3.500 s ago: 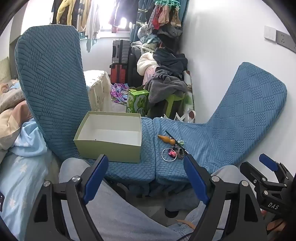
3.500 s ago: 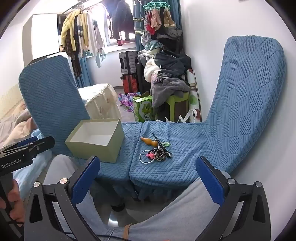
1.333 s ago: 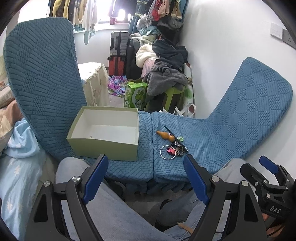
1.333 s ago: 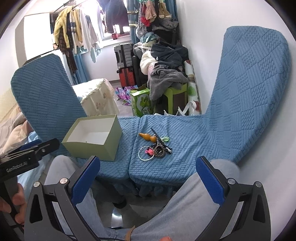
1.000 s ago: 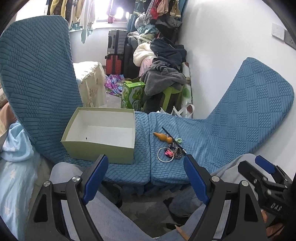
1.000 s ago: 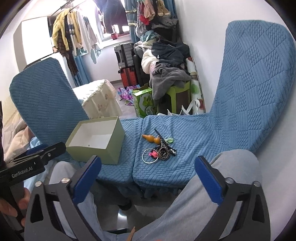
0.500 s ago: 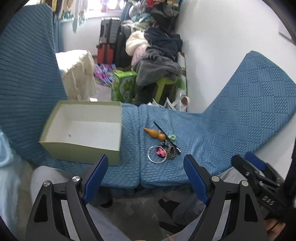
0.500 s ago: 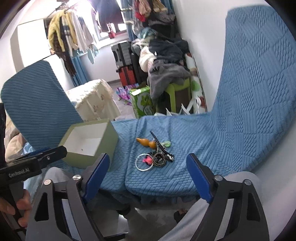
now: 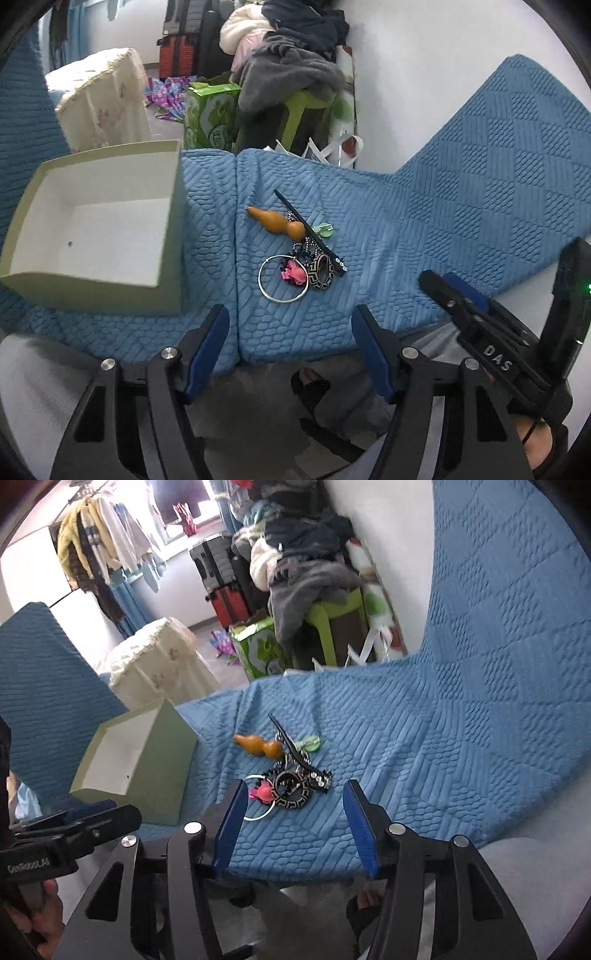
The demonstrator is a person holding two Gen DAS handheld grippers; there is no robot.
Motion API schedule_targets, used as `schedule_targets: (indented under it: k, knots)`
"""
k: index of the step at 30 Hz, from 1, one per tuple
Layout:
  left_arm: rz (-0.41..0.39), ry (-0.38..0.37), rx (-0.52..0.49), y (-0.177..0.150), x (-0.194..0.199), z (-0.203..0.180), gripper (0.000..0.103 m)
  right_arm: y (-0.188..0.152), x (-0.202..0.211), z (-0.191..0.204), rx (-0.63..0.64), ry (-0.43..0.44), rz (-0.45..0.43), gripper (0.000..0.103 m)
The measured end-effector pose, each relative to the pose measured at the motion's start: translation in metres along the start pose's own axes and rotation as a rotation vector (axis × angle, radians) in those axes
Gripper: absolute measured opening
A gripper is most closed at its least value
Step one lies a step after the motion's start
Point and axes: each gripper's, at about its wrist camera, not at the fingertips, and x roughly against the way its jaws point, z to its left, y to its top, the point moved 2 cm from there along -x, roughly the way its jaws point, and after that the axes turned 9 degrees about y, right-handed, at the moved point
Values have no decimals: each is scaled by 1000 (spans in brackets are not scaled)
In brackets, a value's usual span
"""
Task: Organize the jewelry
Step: 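Lower the left gripper onto the silver hoop bangle while the right gripper grasps the patterned hair tie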
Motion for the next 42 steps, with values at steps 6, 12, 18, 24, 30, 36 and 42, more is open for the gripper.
schedule_targets:
  k: [6, 12, 18, 24, 30, 36, 42]
  knots:
    - [31, 26, -34, 2, -36, -7, 57, -6, -44, -8, 16, 27, 80, 43]
    - [98, 6, -10, 0, -76, -1, 50, -11, -80, -23, -62, 75, 177, 31]
    - [134, 23, -29, 6, -113, 1, 44, -12, -108, -27, -91, 98, 235, 29]
    - [177, 21, -38, 16, -146, 1, 36, -11, -135, -39, -121, 55, 293, 22]
    - [169, 66, -83, 26, -166, -2, 36, -9, -150, -44, -108, 41, 326, 21]
    - [182, 68, -115, 30, -181, -4, 29, -9, -162, -41, -63, 13, 350, 20]
    - [158, 80, -156, 31, -183, -8, 27, -9, -168, -29, 28, -25, 364, 6]
